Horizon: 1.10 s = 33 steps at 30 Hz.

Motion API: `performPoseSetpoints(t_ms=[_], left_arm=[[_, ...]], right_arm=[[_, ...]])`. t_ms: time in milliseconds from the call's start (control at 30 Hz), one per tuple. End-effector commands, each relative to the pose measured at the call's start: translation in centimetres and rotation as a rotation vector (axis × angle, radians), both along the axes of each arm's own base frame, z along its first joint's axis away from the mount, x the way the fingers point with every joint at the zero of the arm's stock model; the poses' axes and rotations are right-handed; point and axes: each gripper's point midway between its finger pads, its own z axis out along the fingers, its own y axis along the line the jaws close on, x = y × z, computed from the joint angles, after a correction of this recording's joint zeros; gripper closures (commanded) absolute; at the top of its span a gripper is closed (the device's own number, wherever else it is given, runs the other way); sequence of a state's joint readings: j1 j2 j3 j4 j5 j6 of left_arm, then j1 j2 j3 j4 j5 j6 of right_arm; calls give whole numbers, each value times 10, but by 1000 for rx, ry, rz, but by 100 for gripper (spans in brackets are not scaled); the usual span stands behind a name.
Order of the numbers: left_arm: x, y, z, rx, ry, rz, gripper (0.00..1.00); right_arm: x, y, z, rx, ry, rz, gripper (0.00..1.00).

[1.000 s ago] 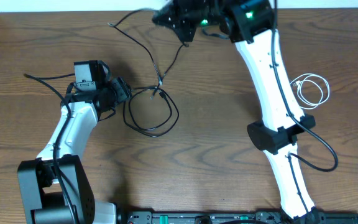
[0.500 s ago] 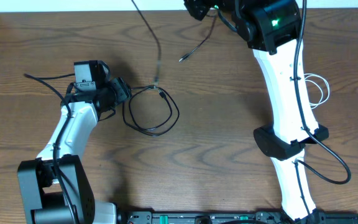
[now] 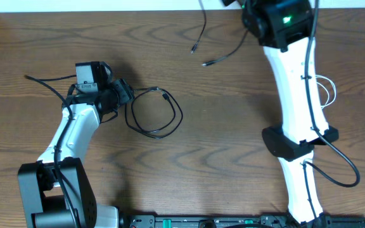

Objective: Untangle cables
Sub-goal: 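Pull the grasped black cable up toward the table's top edge, then carry the black cable right and lower it beside the white cable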

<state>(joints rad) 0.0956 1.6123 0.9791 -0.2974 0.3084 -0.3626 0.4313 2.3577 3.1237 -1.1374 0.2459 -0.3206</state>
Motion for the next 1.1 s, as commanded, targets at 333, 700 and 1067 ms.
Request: performPoseSetpoints(t_ms=[333, 700, 1067], left_arm=[[-1, 3, -2, 11, 6, 5, 39], [-1, 3, -2, 11, 7, 5, 39], [-2, 3, -3, 11, 10, 5, 39]], right_arm=[[-3, -201, -21, 146, 96, -646, 99], [-51, -254, -117, 219, 562, -724, 99], [-62, -260, -207, 189, 883, -748, 96]])
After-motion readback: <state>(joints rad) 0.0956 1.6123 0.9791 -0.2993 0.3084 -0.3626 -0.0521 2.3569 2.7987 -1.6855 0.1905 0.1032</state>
